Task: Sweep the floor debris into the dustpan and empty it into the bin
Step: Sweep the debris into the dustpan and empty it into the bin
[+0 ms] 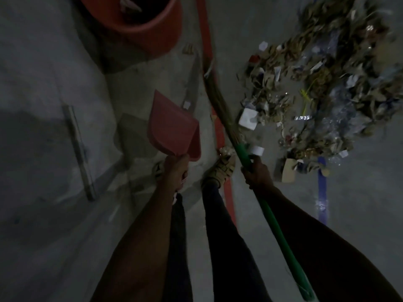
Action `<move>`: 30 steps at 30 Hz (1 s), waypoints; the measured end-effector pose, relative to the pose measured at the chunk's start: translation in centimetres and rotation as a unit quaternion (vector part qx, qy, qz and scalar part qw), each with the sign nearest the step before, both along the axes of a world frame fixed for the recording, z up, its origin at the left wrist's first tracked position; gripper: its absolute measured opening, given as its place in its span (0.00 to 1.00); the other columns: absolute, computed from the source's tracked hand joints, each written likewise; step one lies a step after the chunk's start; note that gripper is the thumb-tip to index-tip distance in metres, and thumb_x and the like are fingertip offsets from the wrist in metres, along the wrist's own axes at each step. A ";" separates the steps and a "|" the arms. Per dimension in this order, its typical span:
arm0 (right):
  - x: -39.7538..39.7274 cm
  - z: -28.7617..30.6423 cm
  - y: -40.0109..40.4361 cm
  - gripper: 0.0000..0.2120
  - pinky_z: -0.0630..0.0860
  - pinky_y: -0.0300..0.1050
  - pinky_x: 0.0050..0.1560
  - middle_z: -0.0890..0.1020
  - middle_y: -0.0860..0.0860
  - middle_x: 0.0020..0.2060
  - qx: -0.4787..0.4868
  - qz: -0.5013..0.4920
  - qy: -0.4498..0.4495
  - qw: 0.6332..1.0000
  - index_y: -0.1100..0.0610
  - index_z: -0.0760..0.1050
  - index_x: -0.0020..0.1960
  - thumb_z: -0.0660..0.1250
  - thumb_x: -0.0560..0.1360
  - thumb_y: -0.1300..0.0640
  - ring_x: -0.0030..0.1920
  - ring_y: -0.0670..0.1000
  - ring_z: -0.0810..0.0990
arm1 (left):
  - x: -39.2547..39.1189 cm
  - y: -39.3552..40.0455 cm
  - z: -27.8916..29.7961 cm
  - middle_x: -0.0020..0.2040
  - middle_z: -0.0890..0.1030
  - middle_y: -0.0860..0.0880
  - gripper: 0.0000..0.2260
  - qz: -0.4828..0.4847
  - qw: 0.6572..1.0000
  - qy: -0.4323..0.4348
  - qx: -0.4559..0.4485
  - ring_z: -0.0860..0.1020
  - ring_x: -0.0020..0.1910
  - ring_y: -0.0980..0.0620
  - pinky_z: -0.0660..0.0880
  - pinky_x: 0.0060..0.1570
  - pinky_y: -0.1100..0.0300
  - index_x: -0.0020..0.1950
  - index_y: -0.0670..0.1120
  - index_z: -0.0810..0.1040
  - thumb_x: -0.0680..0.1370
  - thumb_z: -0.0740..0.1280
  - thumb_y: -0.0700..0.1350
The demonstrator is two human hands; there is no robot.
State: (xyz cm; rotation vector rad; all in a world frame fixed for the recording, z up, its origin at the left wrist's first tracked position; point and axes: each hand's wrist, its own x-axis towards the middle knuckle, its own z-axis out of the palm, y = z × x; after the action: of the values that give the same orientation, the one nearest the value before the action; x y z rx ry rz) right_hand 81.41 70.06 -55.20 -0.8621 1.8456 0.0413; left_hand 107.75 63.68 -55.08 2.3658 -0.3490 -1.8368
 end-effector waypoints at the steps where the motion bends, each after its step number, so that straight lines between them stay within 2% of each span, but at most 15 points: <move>1: 0.5 -1.5 0.0 0.25 0.80 0.54 0.39 0.82 0.63 0.52 -0.009 0.026 -0.001 1.000 0.58 0.62 0.72 0.66 0.78 0.55 0.41 0.64 0.83 | 0.7 1.0 -1.6 0.31 0.71 0.44 0.16 0.007 1.000 0.005 0.006 0.69 0.28 0.49 0.69 0.34 0.52 0.34 0.47 0.73 0.70 0.75 0.55; 4: 3.5 -5.0 0.2 0.24 0.76 0.56 0.50 0.79 0.64 0.59 -0.040 0.125 0.009 0.991 0.61 0.62 0.73 0.62 0.80 0.57 0.54 0.66 0.80 | 2.8 2.9 -4.5 0.32 0.70 0.43 0.19 0.038 0.999 0.025 -0.022 0.67 0.28 0.51 0.66 0.30 0.57 0.42 0.44 0.76 0.66 0.77 0.56; 7: 7.4 -7.4 1.5 0.25 0.77 0.60 0.48 0.74 0.64 0.63 -0.031 0.219 -0.006 0.975 0.60 0.58 0.76 0.59 0.81 0.56 0.55 0.67 0.79 | 5.7 4.4 -6.6 0.31 0.72 0.44 0.14 0.065 0.997 -0.016 -0.030 0.67 0.25 0.51 0.62 0.26 0.63 0.37 0.43 0.74 0.75 0.75 0.48; 10: 9.1 -9.8 2.0 0.25 0.76 0.58 0.47 0.71 0.63 0.67 -0.017 0.256 0.005 0.966 0.59 0.58 0.76 0.58 0.82 0.56 0.56 0.66 0.78 | 7.7 5.8 -8.2 0.28 0.74 0.47 0.14 0.069 0.996 -0.062 -0.014 0.68 0.20 0.55 0.62 0.23 0.66 0.35 0.43 0.73 0.79 0.71 0.45; 12: 8.6 -10.7 2.3 0.24 0.75 0.58 0.48 0.70 0.61 0.67 0.013 0.239 0.029 0.970 0.57 0.58 0.76 0.57 0.82 0.55 0.56 0.67 0.78 | 8.1 6.5 -8.8 0.22 0.73 0.53 0.15 0.071 0.995 -0.076 -0.006 0.66 0.17 0.58 0.60 0.20 0.68 0.33 0.44 0.72 0.79 0.69 0.42; 14: 7.6 -11.6 2.3 0.22 0.74 0.60 0.51 0.70 0.61 0.65 0.026 0.180 0.064 0.981 0.57 0.61 0.73 0.58 0.80 0.56 0.54 0.68 0.78 | 8.0 6.4 -8.7 0.20 0.71 0.55 0.16 0.073 0.994 -0.083 -0.006 0.65 0.17 0.59 0.60 0.20 0.68 0.32 0.45 0.72 0.79 0.69 0.42; 16: 5.8 -12.1 2.1 0.17 0.76 0.60 0.49 0.72 0.59 0.59 0.018 0.111 0.116 0.987 0.57 0.66 0.67 0.60 0.79 0.58 0.51 0.67 0.78 | 7.8 6.7 -9.1 0.22 0.72 0.53 0.17 0.065 0.995 -0.076 -0.006 0.66 0.18 0.57 0.60 0.21 0.67 0.30 0.46 0.72 0.78 0.71 0.44; 18: 3.7 -12.2 1.6 0.14 0.75 0.56 0.47 0.73 0.58 0.56 0.006 0.043 0.162 0.986 0.58 0.68 0.64 0.62 0.79 0.58 0.50 0.65 0.78 | 7.8 7.0 -9.7 0.28 0.75 0.47 0.16 0.074 0.995 -0.068 -0.009 0.70 0.25 0.51 0.62 0.25 0.65 0.31 0.45 0.74 0.76 0.73 0.46; 21: 1.0 -12.0 0.7 0.16 0.75 0.56 0.46 0.73 0.61 0.56 -0.036 0.003 0.214 0.976 0.62 0.67 0.65 0.63 0.80 0.57 0.51 0.66 0.78 | 7.3 7.0 -10.2 0.33 0.76 0.44 0.12 0.083 0.995 -0.054 -0.012 0.72 0.33 0.48 0.65 0.30 0.59 0.37 0.46 0.76 0.71 0.75 0.51; 23: 0.2 -11.8 0.4 0.19 0.76 0.57 0.46 0.72 0.61 0.57 -0.074 0.004 0.227 0.971 0.62 0.65 0.68 0.62 0.80 0.56 0.50 0.66 0.77 | 6.9 6.9 -10.5 0.32 0.76 0.46 0.15 0.083 0.995 -0.052 -0.005 0.71 0.30 0.50 0.65 0.31 0.59 0.35 0.47 0.74 0.72 0.76 0.51; 27: 1.3 -11.4 1.2 0.24 0.75 0.54 0.46 0.75 0.60 0.60 -0.121 0.012 0.159 0.980 0.59 0.60 0.74 0.62 0.81 0.55 0.52 0.64 0.79 | 6.8 7.2 -10.4 0.25 0.73 0.49 0.17 0.091 0.993 -0.072 0.008 0.68 0.26 0.51 0.64 0.28 0.62 0.31 0.47 0.71 0.66 0.78 0.53; 30: 3.1 -11.5 2.3 0.25 0.75 0.53 0.52 0.77 0.60 0.62 -0.118 0.030 0.065 0.990 0.58 0.60 0.75 0.62 0.80 0.57 0.56 0.63 0.79 | 7.1 8.1 -10.2 0.21 0.71 0.52 0.14 0.079 0.993 -0.089 0.006 0.67 0.21 0.52 0.61 0.23 0.66 0.31 0.45 0.72 0.72 0.73 0.47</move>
State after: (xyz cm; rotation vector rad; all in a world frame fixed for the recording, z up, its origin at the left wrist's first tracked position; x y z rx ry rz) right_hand 84.48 72.32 -66.68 -1.1018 1.9730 -0.0875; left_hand 114.88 71.81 -65.23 2.4918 -0.1618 -1.5703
